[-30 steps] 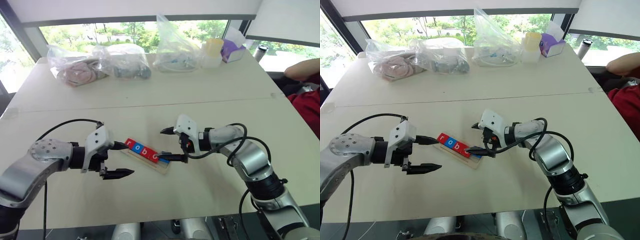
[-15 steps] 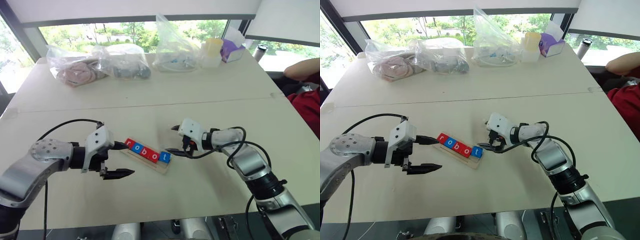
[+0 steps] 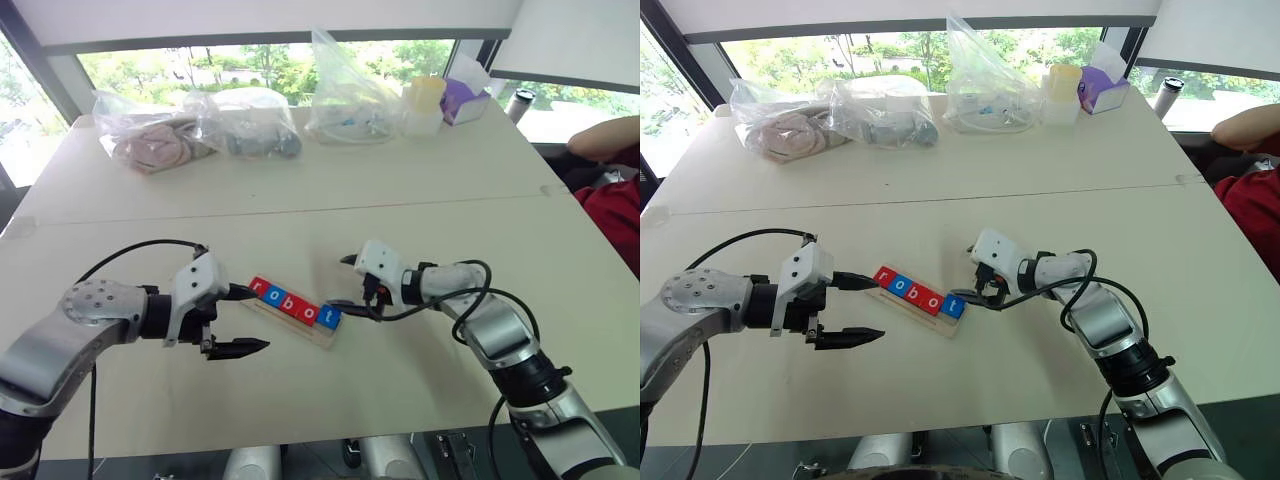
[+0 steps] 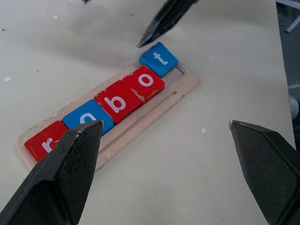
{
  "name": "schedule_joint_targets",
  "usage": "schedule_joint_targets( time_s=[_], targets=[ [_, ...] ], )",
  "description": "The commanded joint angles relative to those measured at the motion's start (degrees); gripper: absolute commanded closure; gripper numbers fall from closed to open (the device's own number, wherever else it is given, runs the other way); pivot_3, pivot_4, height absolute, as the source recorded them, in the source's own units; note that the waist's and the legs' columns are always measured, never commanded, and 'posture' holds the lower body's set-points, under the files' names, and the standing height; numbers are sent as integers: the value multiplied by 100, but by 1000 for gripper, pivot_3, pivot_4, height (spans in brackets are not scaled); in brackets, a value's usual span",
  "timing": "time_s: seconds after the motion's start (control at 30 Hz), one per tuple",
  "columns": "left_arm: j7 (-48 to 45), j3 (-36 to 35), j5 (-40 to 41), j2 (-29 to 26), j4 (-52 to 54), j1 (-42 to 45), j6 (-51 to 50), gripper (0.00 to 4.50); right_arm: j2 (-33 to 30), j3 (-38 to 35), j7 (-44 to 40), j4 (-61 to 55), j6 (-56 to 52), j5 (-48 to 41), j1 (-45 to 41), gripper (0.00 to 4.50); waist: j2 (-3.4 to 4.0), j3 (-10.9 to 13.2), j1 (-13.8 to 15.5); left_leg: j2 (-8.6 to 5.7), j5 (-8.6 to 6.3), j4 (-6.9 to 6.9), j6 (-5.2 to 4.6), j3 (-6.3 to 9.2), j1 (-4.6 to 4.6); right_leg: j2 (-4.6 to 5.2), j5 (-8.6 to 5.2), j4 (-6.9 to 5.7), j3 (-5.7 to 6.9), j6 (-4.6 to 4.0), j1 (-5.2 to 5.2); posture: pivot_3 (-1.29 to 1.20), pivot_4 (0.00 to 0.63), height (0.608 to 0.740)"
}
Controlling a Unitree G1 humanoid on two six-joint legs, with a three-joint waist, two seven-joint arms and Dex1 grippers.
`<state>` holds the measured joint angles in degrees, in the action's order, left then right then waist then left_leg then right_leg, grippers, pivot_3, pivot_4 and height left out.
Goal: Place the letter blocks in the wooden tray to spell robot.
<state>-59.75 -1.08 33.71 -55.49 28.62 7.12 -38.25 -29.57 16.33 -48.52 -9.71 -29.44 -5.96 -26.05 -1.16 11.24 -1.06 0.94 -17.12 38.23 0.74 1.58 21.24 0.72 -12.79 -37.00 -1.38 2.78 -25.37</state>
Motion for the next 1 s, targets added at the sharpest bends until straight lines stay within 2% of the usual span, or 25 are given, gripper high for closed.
schedule_joint_targets(
  time_s=[0.03, 0.47, 1.0],
  targets=[
    [-13, -48, 1, 33, 78, 41, 72, 0, 55, -200, 61, -29, 12, -105, -121, 29, 0, 0, 2, 0, 0, 0, 0, 0, 0, 0, 0, 0, 0, 0, 0, 0, 150, 740],
    [19, -82, 3, 40, 91, 57, 22, 0, 34, 171, -93, -192, 166, -3, 257, 29, 0, 0, 0, 0, 0, 0, 0, 0, -1, 0, 0, 0, 0, 0, 0, 0, 150, 740],
    [42, -71, 3, 80, 63, 98, 22, 0, 92, 127, 108, -234, 178, 132, 249, 29, 0, 0, 1, 0, 0, 0, 0, 0, 0, 0, -1, 0, 0, 1, 0, 0, 150, 740]
  ],
)
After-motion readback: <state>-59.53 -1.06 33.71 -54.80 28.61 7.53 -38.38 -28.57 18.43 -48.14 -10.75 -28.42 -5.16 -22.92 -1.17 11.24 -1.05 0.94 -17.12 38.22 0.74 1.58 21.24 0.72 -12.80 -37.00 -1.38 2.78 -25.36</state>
